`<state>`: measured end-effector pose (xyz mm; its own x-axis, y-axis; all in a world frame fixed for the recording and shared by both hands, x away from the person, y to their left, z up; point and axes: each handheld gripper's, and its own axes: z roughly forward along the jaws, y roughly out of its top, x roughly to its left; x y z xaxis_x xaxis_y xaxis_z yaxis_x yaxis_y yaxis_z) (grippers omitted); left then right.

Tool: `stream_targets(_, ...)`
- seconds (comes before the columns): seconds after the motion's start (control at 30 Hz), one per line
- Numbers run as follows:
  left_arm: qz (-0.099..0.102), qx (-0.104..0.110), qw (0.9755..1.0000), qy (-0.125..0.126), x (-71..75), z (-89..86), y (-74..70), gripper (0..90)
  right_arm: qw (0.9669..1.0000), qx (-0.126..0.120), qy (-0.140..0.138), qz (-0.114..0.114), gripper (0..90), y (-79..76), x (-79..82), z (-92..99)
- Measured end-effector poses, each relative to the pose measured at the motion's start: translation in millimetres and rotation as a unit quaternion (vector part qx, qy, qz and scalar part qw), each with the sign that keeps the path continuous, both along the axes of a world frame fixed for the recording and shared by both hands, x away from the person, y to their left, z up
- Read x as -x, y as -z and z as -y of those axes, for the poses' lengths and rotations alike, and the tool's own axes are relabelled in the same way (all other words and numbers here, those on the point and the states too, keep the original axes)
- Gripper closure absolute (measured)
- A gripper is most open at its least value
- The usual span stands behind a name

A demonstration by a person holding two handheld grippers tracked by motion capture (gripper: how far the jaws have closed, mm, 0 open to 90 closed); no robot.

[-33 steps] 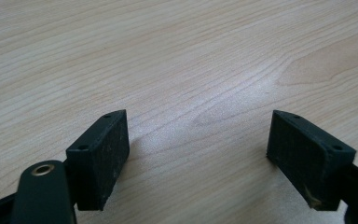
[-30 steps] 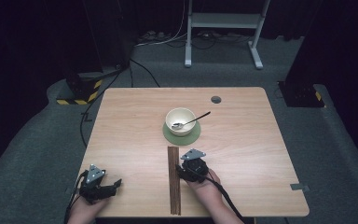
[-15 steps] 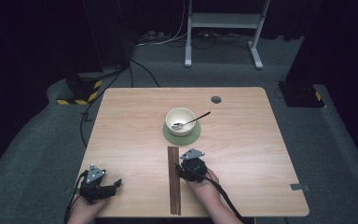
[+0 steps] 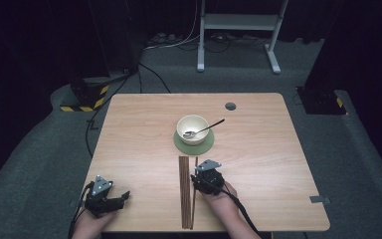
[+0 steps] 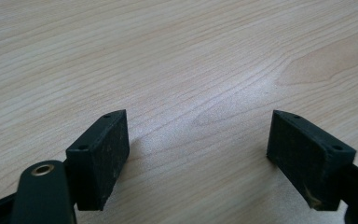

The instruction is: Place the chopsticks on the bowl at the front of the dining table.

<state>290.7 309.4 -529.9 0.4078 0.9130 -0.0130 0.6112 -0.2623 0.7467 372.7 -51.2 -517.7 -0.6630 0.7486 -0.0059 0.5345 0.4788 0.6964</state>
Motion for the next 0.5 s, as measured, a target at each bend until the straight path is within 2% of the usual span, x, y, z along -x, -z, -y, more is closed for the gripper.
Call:
stream_targets(0.27, 0.000, 0.000, 1.0000, -0.001, 0.1, 0.2, -0.1, 21.0, 1.0000, -0.003, 0.007, 0.002, 69.7, -0.3, 0.8, 19.0)
stream_targets(0.5, -0.002, -0.001, 1.0000, -0.002, 0.4, 0.4, -0.3, 21.0, 0.9996, -0.009, 0.025, -0.006, 76.5, -0.8, 2.3, 40.4)
